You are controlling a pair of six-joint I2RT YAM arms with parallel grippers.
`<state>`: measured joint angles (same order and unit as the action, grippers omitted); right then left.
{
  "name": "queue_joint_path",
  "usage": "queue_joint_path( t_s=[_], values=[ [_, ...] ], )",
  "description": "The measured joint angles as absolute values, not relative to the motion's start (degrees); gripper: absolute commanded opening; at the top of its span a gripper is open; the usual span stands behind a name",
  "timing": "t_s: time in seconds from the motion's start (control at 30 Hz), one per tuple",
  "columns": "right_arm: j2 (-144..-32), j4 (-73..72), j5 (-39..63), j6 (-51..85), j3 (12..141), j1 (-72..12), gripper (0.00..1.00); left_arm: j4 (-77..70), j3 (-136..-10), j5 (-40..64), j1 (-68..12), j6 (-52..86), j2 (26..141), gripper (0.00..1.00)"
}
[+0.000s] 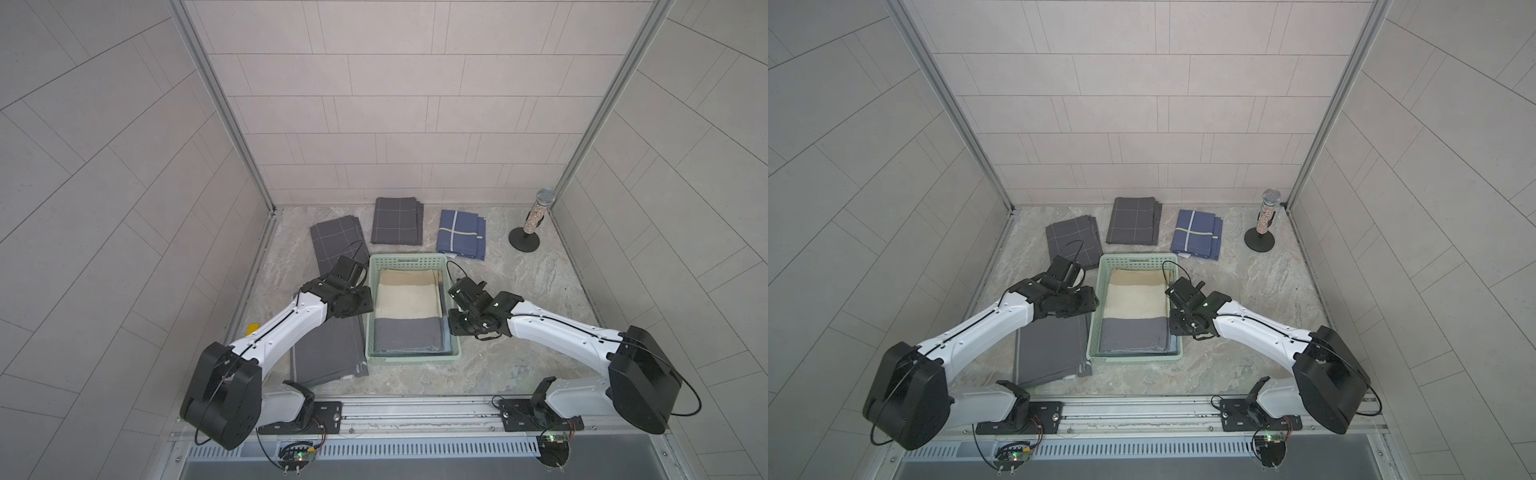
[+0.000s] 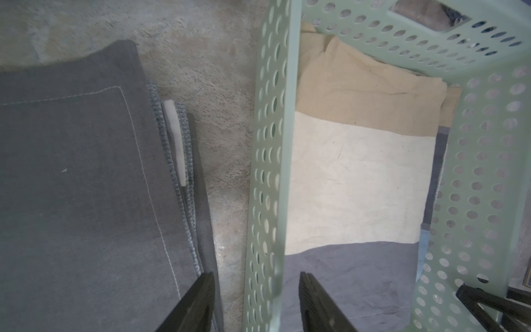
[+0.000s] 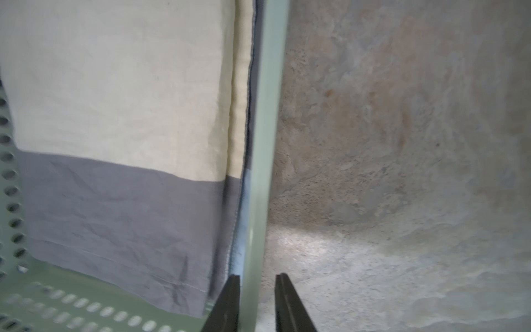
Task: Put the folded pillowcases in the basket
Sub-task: Move the basket to the center of the board.
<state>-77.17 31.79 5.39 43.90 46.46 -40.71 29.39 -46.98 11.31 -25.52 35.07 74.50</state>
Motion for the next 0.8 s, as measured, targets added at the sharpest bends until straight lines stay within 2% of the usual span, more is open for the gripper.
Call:
queue_joint_path(
  t_s=[0.13,0.3,0.53,0.8],
  values=[
    [-77.38,31.83,4.27,44.10,46.39,-40.51,0.08,27.86,-44.56,12.82,-25.54,36.07,74.22,0.52],
    [-73.49,32.14,3.86,43.55,43.40,-38.02,0.04,25.32,-43.44,14.90,-27.38,37.85,74.65,0.51],
    [-67.59,36.47,4.16,40.82,40.36,-31.68,0.04,18.74,-42.39,16.67,-32.08,40.75,76.40,0.50],
    [-65.34,40.60,5.89,33.93,40.23,-20.69,0.07,10.87,-46.00,17.82,-37.50,44.58,84.31,0.49]
  ],
)
